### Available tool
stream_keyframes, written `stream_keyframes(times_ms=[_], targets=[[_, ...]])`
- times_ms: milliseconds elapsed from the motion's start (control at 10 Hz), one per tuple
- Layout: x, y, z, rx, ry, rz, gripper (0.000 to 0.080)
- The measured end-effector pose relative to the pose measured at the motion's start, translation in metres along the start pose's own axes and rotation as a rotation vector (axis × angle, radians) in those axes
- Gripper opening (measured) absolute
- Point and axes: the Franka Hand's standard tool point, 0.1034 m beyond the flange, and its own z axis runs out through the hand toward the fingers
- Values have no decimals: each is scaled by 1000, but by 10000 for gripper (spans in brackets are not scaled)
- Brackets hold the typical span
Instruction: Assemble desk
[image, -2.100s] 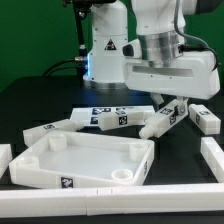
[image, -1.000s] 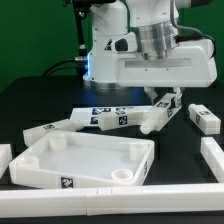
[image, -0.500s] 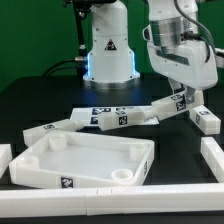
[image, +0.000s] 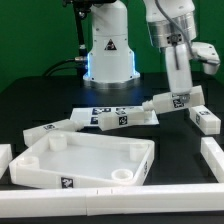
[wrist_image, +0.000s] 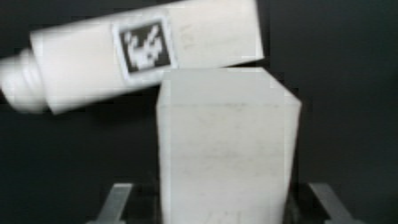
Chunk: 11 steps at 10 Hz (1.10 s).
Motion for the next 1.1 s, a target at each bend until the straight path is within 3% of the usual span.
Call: stream_keyframes(times_ms=[100,200,700,900,1100], targets=[[-4,5,1,-1,1,228,285],[-7,5,3,27,-4,217,285],[-12,14,7,3,-29,312,285],[-9,23,14,-25,-33,379,285],[-12,24,14,-18,-21,334,285]])
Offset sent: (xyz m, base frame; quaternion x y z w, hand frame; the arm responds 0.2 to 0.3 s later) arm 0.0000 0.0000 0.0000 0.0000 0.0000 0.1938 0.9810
